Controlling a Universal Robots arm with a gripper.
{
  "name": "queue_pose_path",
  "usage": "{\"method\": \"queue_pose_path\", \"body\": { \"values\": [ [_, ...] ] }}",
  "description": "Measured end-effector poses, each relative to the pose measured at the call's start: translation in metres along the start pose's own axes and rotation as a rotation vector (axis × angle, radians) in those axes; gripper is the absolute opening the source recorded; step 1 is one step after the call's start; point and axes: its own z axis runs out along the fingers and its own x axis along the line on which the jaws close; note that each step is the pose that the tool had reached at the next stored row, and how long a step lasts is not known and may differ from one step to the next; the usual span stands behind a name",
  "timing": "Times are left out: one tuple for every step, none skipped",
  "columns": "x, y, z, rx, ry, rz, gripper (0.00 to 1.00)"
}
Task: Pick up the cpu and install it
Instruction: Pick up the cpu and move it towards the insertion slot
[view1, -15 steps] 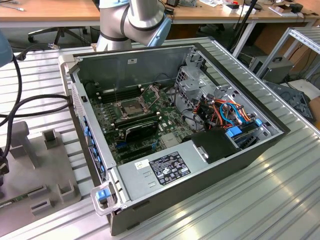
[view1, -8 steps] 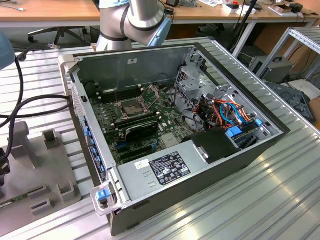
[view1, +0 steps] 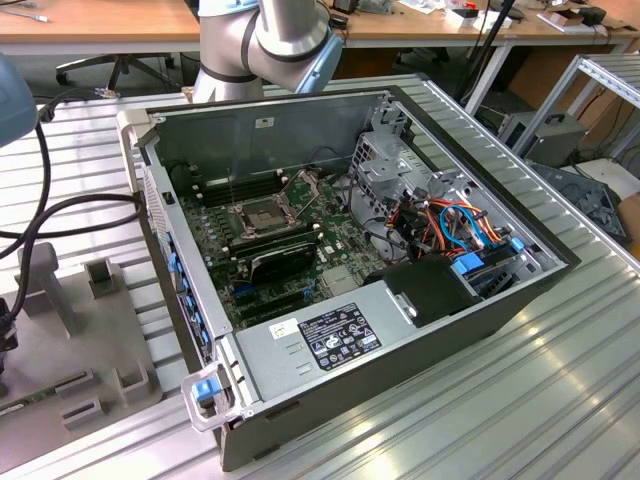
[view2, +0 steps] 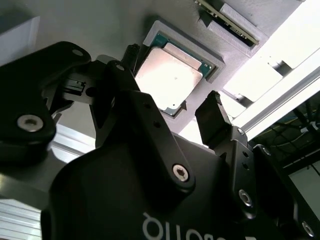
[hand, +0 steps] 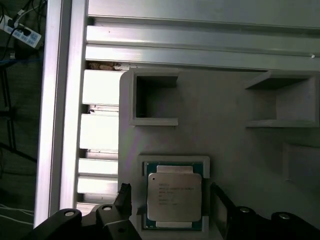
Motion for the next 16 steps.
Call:
{"method": "queue_pose_path", "body": {
  "values": [
    [-0.0002, 0.0002, 0.0, 0.0045, 0.0004, -0.002, 0.74],
    [-0.0008, 0.0006, 0.0004, 0.0096, 0.0006, -0.004, 0.74],
    [-0.0022, 0.0012, 0.0005, 0.0107, 0.0009, -0.004, 0.74],
    [-0.0031, 0.0013, 0.0007, 0.0108, 0.001, -0.004, 0.74],
    [-0.0039, 0.0014, 0.0009, 0.0108, 0.0012, -0.004, 0.74],
    [-0.0046, 0.0014, 0.0012, 0.0108, 0.0012, -0.004, 0.74],
    [-0.0051, 0.0014, 0.0015, 0.0107, 0.0012, -0.004, 0.74],
    [-0.0057, 0.0014, 0.0017, 0.0107, 0.0014, -0.004, 0.74],
    [-0.0057, 0.0014, 0.0018, 0.0108, 0.0017, -0.004, 0.74],
    [-0.0059, 0.0015, 0.0028, 0.0107, 0.0014, -0.005, 0.74],
    [-0.0059, 0.0021, 0.0034, 0.0112, 0.0015, -0.004, 0.74],
    [-0.0059, 0.0025, 0.0038, 0.0125, 0.0017, -0.004, 0.74],
    [-0.006, 0.0028, 0.0046, 0.0142, 0.0016, -0.004, 0.74],
    [-0.006, 0.0029, 0.0049, 0.0153, 0.0018, -0.004, 0.74],
    [-0.006, 0.0031, 0.0051, 0.0167, 0.0019, -0.004, 0.74],
    [-0.0061, 0.0032, 0.0054, 0.0188, 0.002, -0.004, 0.74]
  ]
}}
